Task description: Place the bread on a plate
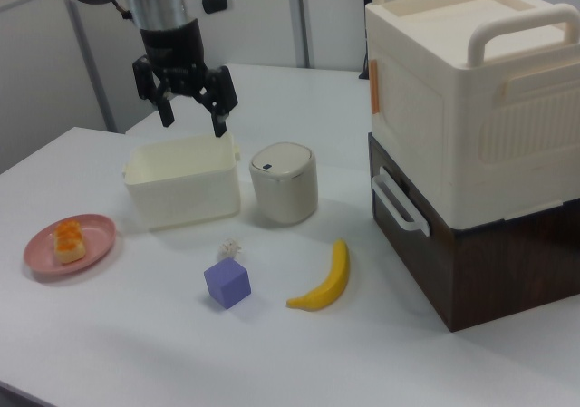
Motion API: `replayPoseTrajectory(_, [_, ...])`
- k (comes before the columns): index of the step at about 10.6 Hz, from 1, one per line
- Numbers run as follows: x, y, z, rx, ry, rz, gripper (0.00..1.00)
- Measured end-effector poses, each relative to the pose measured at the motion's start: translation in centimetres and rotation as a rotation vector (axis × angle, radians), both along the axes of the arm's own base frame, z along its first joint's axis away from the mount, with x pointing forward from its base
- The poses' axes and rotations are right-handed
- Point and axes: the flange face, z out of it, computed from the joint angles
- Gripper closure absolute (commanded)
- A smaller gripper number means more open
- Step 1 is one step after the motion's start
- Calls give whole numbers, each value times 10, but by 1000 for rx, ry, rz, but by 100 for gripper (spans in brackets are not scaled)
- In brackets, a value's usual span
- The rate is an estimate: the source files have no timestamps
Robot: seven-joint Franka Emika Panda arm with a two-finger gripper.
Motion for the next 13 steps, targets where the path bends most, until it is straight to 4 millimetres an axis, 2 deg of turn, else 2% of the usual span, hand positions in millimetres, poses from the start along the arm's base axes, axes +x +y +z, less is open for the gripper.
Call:
replayPoseTrajectory(3, [-5,-26,-10,13,29,-47,0])
replayPoseTrajectory(4, [-3,-28,-14,18,33,-50,0])
replayPoseTrajectory(6, [19,-8,-22,24,-19,-55,0])
replayPoseTrajectory(8, [40,14,-35,35,-46,-182,0])
replayPoseTrajectory(13, [42,8,-37,43,-47,-257,0])
